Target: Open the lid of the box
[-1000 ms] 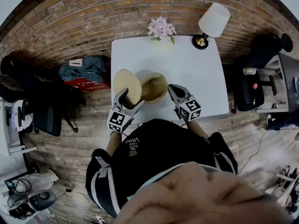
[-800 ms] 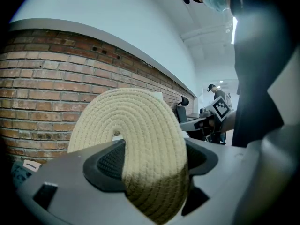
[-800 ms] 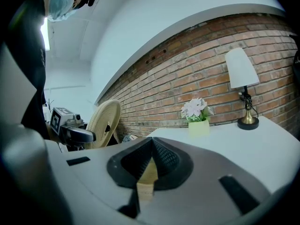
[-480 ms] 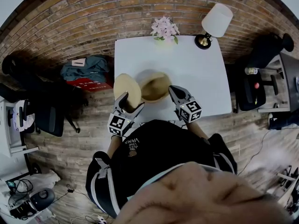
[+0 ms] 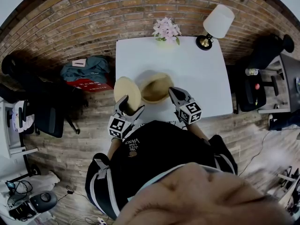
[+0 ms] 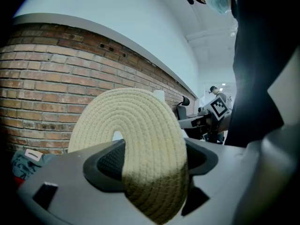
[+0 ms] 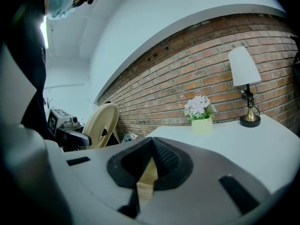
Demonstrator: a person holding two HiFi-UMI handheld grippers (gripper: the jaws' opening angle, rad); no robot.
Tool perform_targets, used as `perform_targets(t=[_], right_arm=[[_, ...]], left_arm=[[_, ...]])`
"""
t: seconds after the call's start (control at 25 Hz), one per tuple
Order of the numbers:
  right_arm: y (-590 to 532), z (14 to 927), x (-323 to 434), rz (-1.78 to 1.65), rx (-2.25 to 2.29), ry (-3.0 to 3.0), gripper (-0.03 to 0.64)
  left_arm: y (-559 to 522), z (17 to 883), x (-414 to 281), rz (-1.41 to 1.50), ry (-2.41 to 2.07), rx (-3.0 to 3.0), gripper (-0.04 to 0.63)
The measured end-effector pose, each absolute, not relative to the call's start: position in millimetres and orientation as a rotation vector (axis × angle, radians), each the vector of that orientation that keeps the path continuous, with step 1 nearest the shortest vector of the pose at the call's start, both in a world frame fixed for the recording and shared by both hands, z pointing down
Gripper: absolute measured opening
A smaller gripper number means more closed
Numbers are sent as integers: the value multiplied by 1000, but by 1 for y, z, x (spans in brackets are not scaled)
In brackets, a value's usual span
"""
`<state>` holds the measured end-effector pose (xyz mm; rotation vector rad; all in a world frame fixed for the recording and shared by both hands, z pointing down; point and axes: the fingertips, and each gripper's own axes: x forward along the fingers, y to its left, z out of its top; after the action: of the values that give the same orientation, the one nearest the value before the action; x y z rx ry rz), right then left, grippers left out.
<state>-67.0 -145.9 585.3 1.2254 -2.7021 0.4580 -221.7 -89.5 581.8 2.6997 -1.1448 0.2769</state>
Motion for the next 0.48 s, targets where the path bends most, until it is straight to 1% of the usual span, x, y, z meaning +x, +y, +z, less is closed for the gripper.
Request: perform_targets(t=[0.48], right_arm=[[-148,588,-73,457,1205,-2687,3]], left_arm=[[-85,587,-222,293,-1128,2692,370]])
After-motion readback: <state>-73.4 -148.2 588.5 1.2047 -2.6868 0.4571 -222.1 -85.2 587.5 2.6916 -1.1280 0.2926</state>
